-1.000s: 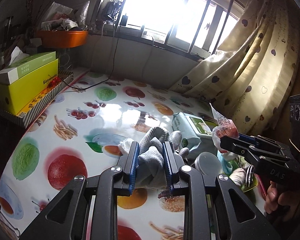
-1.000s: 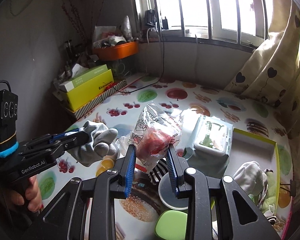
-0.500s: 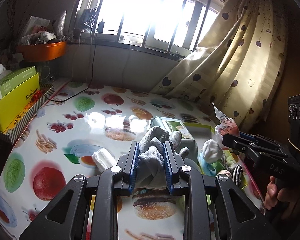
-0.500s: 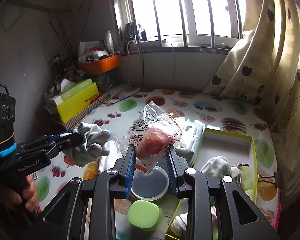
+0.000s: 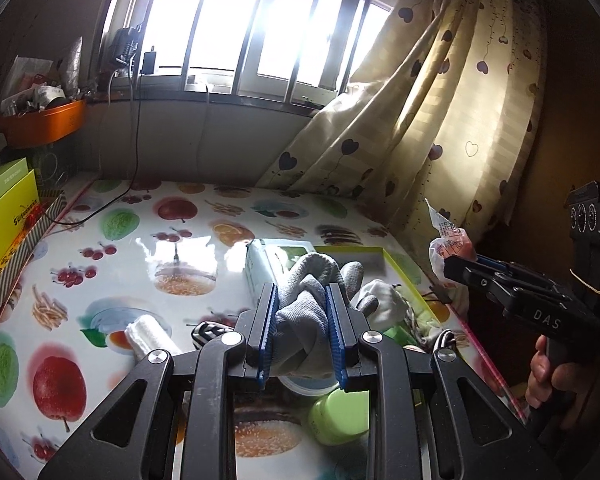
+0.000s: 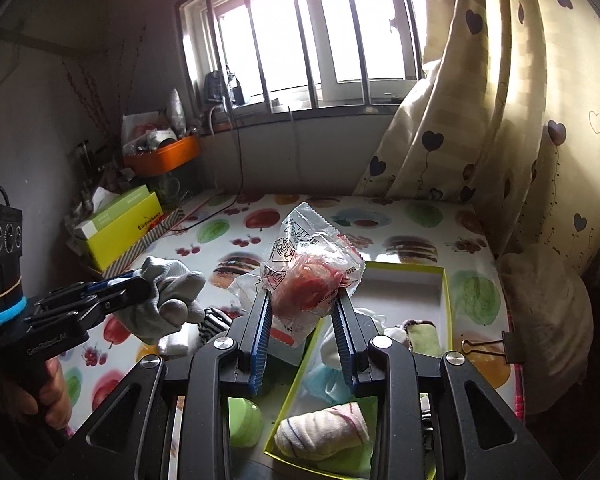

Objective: Organize soft objects
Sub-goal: 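Carry the white sock and plastic bag toward the yellow-rimmed tray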

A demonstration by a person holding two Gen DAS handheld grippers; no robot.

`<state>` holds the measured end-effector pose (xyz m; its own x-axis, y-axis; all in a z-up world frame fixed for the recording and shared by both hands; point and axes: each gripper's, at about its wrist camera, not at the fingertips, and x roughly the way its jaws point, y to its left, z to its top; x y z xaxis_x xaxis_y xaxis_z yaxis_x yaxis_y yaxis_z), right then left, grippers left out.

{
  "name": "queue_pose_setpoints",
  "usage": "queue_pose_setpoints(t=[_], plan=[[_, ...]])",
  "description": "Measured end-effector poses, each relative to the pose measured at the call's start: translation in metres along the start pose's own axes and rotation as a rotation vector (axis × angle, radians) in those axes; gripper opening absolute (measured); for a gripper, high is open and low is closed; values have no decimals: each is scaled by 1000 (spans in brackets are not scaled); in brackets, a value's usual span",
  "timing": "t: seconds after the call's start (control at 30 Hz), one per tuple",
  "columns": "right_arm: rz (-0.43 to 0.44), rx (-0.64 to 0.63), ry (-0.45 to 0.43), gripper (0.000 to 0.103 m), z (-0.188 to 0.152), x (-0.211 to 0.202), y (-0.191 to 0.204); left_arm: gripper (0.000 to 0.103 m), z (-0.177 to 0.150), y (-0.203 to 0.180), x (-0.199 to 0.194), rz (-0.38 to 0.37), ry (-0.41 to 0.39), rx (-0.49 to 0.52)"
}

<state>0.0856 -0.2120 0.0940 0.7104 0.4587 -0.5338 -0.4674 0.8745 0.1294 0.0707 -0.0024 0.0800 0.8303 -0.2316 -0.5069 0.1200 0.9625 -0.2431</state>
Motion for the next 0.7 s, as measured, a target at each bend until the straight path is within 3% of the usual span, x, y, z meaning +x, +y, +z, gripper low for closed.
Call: queue_pose_setpoints(t=[0.3, 0.7], plan=[[-25, 43, 16, 29, -12, 1, -29, 25, 0, -26, 17, -39, 24, 39], [-63, 79, 142, 29, -50, 42, -54, 25, -1, -37, 38, -44, 63, 55]])
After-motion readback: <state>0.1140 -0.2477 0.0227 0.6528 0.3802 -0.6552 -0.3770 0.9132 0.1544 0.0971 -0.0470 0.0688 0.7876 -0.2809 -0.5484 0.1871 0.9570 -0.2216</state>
